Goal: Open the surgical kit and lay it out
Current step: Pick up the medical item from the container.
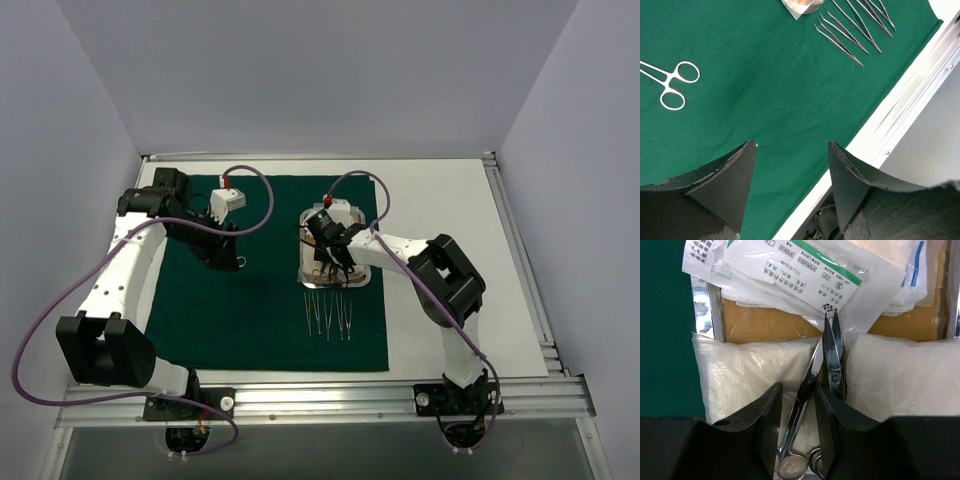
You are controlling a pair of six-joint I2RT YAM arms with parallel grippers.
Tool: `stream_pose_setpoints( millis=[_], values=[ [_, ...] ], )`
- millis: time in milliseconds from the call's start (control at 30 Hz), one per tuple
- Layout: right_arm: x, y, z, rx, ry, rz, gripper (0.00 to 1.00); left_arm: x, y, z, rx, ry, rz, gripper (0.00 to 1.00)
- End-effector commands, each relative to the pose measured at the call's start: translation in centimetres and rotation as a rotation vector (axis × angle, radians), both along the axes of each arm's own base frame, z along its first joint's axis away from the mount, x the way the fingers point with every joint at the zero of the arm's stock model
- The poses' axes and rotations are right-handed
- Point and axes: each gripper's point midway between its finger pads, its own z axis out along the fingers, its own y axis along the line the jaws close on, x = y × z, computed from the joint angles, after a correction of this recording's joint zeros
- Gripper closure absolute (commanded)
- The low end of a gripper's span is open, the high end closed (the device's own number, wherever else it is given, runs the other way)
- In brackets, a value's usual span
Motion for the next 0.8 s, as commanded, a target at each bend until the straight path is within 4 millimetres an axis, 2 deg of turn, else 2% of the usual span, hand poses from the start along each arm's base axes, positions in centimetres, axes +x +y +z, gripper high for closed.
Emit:
stream_pose_setpoints(
  millis=[0, 33, 167, 367, 600, 767],
  values=[
    [-0.7, -0.1, -1.0, 0.002, 0.035, 0.002, 0.71, 0.8, -0.1, 0.5, -0.012, -0.042, -0.012, 0.32],
    [-0.9, 0.0, -1.4, 0.009, 0.048, 0.012, 0.72, 0.8, -0.1, 0.5, -0.014, -0.043, -0.011, 0.32],
    [-1.0, 0.2, -2.0, 0.016, 0.056, 0.012, 0.85, 0.8, -0.1, 0.7, -0.016, -0.047, -0.014, 0.32],
    [-0.3, 0.5, 0.4, 0.057, -0.005, -0.009, 1.00, 0.8, -0.1, 0.8, -0.015, -0.049, -0.011, 0.32],
    [0.6, 1.9, 3.6, 0.179, -0.097, -0.015, 1.00, 0.6, -0.1, 0.9, -0.016, -0.050, -0.011, 0.32],
    [1.2, 2.4, 7.3, 0.259, -0.199, -0.032, 1.00, 0.7, -0.1, 0.8, -0.018, -0.052, -0.012, 0.31]
  ],
)
